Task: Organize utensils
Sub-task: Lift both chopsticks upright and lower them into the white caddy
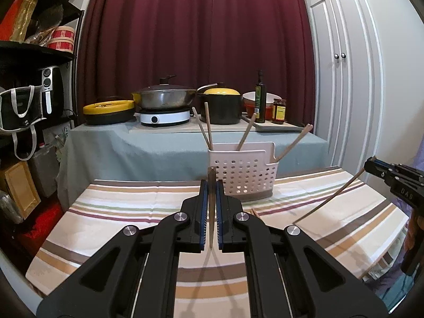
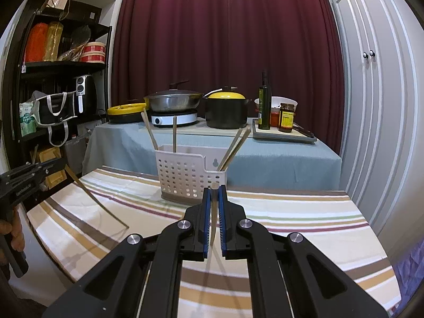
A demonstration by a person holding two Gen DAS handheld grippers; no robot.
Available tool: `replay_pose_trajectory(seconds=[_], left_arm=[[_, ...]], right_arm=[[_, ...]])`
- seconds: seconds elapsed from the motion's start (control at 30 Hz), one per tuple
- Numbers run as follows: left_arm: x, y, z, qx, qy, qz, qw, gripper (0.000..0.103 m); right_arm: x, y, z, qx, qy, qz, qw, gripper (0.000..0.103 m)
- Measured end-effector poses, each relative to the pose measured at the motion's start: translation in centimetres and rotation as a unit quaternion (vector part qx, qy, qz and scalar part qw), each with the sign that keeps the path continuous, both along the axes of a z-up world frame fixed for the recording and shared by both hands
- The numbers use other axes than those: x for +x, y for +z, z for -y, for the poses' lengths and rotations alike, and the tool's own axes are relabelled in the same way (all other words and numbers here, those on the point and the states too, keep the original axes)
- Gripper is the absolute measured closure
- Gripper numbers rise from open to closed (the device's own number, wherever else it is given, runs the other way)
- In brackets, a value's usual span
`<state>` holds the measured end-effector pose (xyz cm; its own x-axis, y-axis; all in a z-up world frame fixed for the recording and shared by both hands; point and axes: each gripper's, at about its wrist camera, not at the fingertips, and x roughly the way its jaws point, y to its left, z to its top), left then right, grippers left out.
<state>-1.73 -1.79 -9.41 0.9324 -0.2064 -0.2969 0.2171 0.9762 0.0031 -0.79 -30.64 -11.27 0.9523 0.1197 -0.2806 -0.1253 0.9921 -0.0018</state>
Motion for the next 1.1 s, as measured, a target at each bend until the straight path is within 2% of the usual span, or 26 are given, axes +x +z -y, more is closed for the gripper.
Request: replay_pose_trajectory(seconds=[0.7,0.93,1.1], left_arm=[[5.1,1.3,0.3,-0.005,0.02,0.011,0.9997,0.097],[5.8,3.4,0.7,-0.011,0.009,0.034,0.9993,0.097],[6.7,6.1,1.0,-0.024,0.0,0.067,0.9975,0.097]], right_arm=[[5.3,1.8,-0.1,0.007,0.011,0.027,1.0,0.096],[5.7,3.2,0.1,0.018,0.019,0.037,0.999,0.096],[6.1,5.7,0.0,0.023,0.03,0.068,0.997,0.096]])
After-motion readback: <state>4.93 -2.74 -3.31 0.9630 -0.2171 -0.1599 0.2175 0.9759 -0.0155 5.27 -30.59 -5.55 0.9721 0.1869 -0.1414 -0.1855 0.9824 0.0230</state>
